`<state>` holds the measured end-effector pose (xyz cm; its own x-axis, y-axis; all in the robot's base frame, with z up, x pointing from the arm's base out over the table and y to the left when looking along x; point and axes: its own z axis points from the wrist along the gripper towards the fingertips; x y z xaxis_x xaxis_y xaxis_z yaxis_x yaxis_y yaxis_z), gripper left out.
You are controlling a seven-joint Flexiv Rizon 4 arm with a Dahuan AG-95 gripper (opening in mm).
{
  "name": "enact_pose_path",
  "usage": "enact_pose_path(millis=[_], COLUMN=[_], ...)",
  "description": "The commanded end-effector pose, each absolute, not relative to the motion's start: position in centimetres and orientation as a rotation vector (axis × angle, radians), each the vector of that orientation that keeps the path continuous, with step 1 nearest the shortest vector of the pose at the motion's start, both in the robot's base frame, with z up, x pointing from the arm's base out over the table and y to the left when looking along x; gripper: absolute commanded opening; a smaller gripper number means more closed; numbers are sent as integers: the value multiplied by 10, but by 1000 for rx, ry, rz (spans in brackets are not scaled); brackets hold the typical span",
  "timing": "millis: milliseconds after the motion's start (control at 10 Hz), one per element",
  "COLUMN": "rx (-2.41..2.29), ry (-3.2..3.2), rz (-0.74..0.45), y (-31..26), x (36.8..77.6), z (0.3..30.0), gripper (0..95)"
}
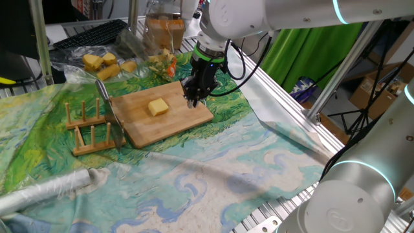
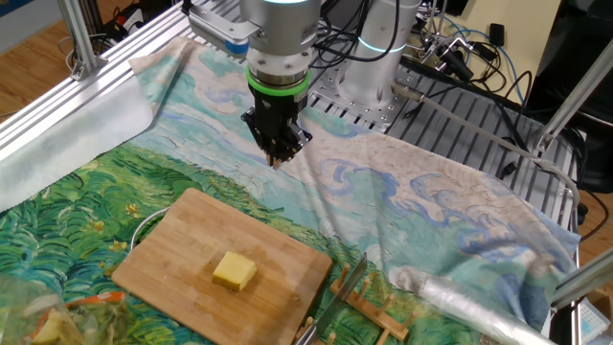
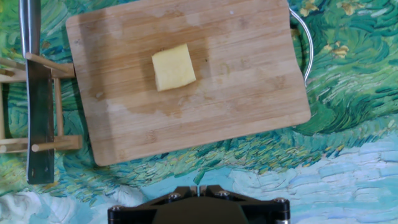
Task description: Chop the potatoes
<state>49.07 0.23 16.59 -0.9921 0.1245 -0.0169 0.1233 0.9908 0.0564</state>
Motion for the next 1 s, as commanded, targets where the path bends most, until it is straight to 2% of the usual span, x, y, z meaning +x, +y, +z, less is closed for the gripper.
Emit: enact_pose_path(millis=[100,800,1000], rx=[193,187,256], ry=[3111,3111,3085], rz=[85,90,101], y=[3,3,17], x=[488,487,491], z=[165,165,156], gripper=[0,0,0])
